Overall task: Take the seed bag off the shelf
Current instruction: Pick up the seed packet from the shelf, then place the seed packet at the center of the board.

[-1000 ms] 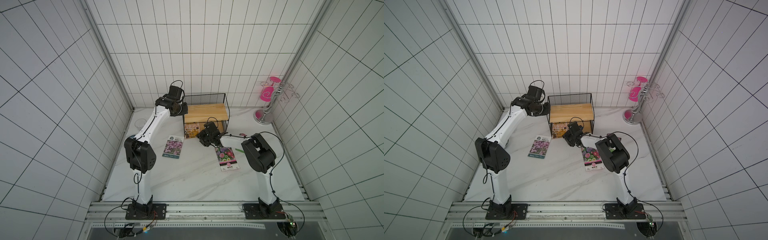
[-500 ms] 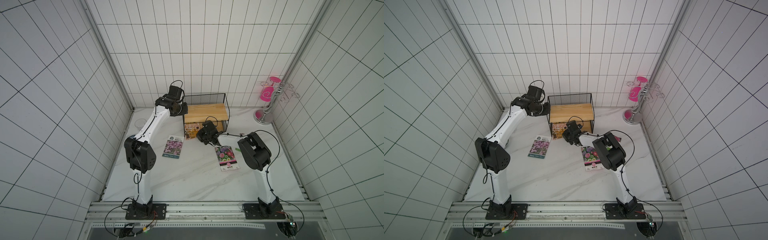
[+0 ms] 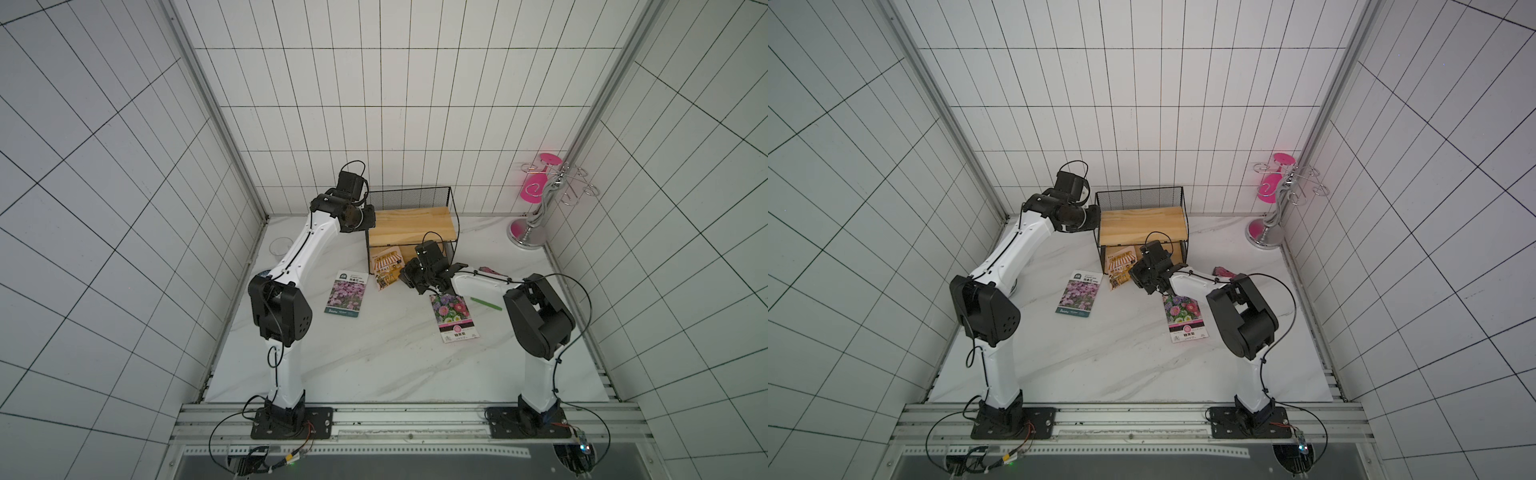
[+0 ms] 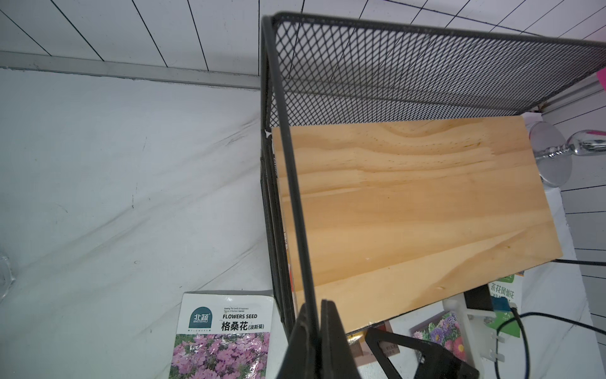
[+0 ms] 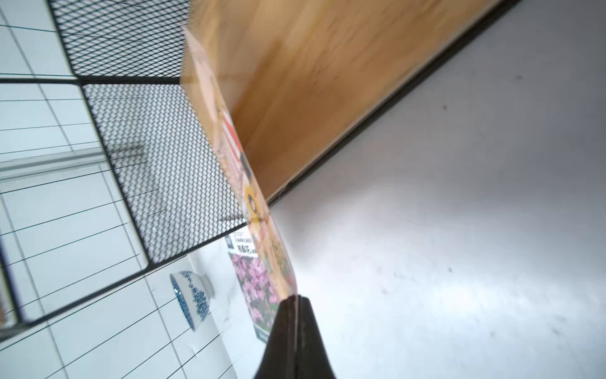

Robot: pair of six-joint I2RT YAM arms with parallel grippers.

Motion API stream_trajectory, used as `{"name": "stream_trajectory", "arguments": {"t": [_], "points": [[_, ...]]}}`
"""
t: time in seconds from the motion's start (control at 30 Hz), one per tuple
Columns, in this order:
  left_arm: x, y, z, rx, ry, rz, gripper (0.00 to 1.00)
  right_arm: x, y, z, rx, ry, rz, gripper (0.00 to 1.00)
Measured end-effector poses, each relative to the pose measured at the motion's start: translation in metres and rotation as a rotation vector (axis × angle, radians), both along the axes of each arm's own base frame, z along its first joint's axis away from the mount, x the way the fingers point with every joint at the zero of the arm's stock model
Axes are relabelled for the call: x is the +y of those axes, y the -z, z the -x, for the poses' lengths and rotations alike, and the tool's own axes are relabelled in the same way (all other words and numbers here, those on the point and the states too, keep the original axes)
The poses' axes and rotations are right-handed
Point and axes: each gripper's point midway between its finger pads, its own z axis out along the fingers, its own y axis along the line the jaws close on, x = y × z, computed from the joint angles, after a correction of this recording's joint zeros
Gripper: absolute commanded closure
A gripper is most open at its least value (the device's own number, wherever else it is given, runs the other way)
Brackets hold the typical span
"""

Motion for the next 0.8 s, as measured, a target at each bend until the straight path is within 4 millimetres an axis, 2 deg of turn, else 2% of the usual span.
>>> {"name": "stream_trajectory", "arguments": {"t": [0.1,0.27,0.5,0.6,0.63,0.7,0.73,0.77,0.8], "points": [[0.0,0.0,0.0,-0.001,0.001,-0.001,1.0,-0.009,-0.004,0.018,0.037,-0.005,-0.022,1.0],[0.001,0.0,-0.001,0.0,0.003,-0.013,1.0,-0.017,0.007,0.047,0.117,-0.008,-0.021,1.0],[0.003,0.0,-0.003,-0.007,0.011,-0.03,1.0,0.005,0.013,0.086,0.171,-0.066,-0.028,1.0],[0.002,0.0,-0.003,-0.008,0.012,-0.031,1.0,0.007,0.025,0.104,0.21,-0.08,-0.017,1.0],[0.002,0.0,-0.003,-0.008,0.012,-0.032,1.0,0.006,0.03,0.11,0.224,-0.085,-0.007,0.93],[0.002,0.0,-0.002,-0.008,0.011,-0.033,1.0,0.002,0.036,0.116,0.248,-0.083,0.005,0.69],[0.003,0.0,-0.002,-0.008,0.011,-0.034,0.94,0.001,0.038,0.118,0.255,-0.082,0.011,0.51],[0.003,0.0,-0.002,-0.009,0.011,-0.035,0.83,-0.001,0.038,0.119,0.261,-0.081,0.015,0.3],[0.003,0.001,-0.002,-0.007,0.013,-0.041,0.73,-0.002,0.037,0.12,0.261,-0.08,0.019,0.16]]}}
